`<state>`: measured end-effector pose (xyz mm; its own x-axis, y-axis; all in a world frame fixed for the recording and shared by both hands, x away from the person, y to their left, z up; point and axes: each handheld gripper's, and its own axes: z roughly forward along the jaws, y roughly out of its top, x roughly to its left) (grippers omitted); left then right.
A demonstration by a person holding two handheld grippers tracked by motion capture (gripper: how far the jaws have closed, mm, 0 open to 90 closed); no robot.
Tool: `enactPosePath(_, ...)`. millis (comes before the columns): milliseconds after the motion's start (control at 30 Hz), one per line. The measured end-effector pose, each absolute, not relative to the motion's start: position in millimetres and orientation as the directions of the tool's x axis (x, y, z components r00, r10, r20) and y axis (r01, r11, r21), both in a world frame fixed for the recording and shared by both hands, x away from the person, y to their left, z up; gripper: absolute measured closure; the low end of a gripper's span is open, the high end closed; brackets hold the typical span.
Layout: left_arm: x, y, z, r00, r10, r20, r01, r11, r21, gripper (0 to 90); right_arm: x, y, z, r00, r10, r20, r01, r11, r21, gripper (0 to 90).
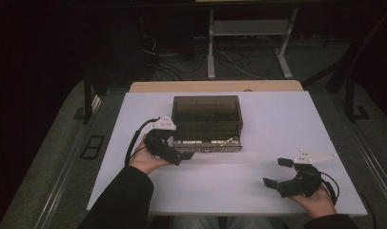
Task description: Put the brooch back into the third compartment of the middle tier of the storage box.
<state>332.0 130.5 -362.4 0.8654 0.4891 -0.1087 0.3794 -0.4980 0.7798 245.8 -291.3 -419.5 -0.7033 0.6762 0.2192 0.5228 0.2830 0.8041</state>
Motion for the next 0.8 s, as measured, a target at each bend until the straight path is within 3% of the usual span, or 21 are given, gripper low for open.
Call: enactPosePath(800,303,162,-399,0.82,0.548,-0.163,0.439,-0.42,0.794,0.0,247,-290,-421,-0.705,0.675,0.218,0.526,0.29,0.8,0.3)
